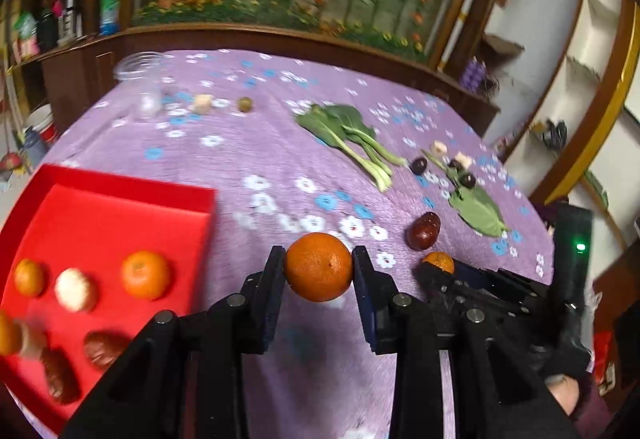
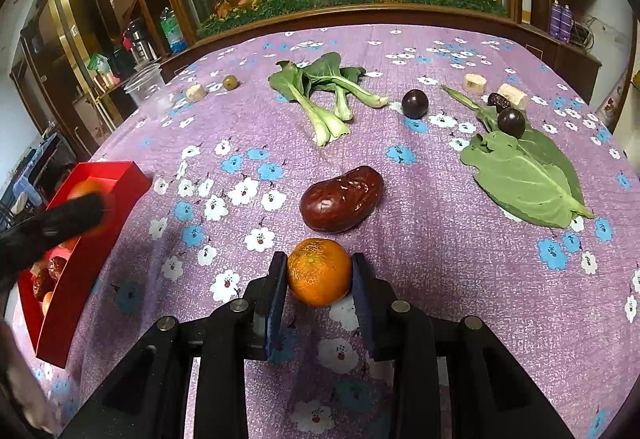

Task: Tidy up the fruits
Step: 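Carry the orange and mandarin into the red tray and open both tools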

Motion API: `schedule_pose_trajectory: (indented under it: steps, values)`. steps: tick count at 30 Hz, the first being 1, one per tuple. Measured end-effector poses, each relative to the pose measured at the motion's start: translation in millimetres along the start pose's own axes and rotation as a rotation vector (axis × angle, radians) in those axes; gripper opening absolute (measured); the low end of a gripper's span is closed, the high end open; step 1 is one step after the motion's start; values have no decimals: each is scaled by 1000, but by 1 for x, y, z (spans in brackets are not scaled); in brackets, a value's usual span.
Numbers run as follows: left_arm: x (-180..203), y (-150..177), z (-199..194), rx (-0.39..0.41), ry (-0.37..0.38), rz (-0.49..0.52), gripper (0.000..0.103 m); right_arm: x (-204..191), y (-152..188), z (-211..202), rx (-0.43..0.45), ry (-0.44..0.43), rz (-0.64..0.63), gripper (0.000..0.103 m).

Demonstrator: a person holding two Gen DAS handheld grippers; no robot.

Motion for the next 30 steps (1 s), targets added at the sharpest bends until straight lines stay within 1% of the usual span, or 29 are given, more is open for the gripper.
schedule_pose_trajectory:
  steps: [5, 10, 14, 18, 24, 27, 30]
  values:
    - [-35, 7, -29, 38, -5, -77, 32, 3, 0, -2, 9, 12, 19, 34]
    - [-65, 14, -57, 90, -35, -119, 32, -11, 1, -14, 19, 18, 7, 34]
    - [-89, 20, -70, 112, -55, -165, 32, -36, 4, -25, 22, -3, -31, 34]
    - [-117, 28, -80, 118, -97, -219, 32, -69, 1, -33, 25, -44, -85, 34]
    - [-159, 44, -88, 109, -193, -291, 32, -118, -3, -41, 42, -132, -155, 34]
    - [-175, 50, -84, 87, -208, -327, 32, -140, -4, -35, 21, -164, -191, 34]
    - [-183, 55, -79, 75, -210, -340, 32, -159, -6, -27, 0, -191, -214, 35]
Point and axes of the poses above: each gripper's, at about its wrist camera, not at the fingertips, and z roughly the way its jaws point, x to its right, y to its underside, the point moved 1 cm from there along z, roughly the way its jaws point, and after that the axes turned 11 degrees about -y, right-handed, at the moved point
